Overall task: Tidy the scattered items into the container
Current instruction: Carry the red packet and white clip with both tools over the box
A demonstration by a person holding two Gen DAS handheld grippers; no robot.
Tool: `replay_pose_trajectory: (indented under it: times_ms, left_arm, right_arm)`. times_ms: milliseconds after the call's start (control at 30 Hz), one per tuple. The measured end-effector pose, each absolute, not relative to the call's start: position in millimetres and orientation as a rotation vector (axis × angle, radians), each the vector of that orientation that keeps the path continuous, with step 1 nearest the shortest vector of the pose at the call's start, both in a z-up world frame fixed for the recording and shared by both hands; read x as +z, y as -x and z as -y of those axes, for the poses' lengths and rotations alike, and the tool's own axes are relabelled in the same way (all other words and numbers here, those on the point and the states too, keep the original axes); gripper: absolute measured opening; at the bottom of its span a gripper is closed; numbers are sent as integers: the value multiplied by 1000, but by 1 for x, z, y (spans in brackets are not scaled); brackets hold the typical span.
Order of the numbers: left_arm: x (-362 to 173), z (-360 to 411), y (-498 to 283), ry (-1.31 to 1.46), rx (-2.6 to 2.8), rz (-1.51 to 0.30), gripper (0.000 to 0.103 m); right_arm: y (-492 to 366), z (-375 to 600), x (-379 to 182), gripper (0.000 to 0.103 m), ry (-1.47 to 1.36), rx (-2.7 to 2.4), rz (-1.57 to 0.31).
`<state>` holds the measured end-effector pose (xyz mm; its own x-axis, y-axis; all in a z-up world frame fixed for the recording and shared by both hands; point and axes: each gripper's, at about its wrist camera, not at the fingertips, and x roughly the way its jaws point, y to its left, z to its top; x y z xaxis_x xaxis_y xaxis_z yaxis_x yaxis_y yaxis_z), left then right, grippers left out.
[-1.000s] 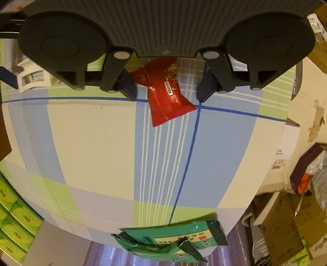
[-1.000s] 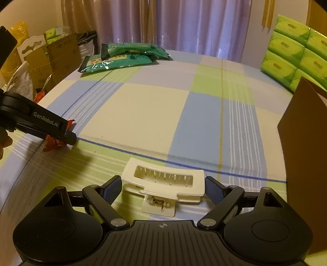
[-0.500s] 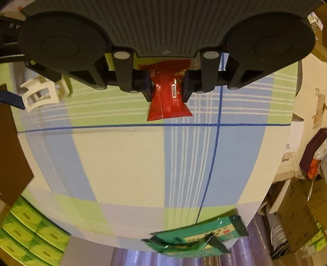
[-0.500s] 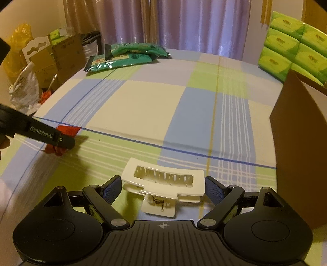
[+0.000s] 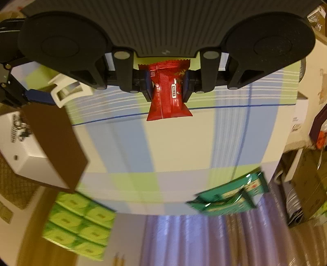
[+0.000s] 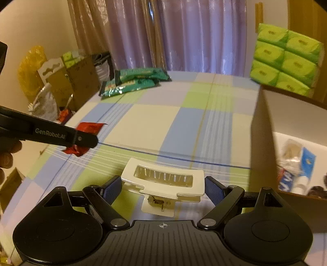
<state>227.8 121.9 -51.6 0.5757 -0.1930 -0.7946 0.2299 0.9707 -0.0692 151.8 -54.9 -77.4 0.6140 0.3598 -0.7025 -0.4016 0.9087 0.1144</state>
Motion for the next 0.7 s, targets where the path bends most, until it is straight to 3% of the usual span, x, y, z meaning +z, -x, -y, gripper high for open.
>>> replay_pose_trajectory:
  times_ms: [400,700]
  left_arm:
    - [-9,-6,-192,-63,-443,-848,24]
    - [7,98,-209,-84,-570,-803,24]
  right_arm:
    - [-114,161,-16,84,-2,381,-702]
    - [-135,267,17,84,-3,264,-650]
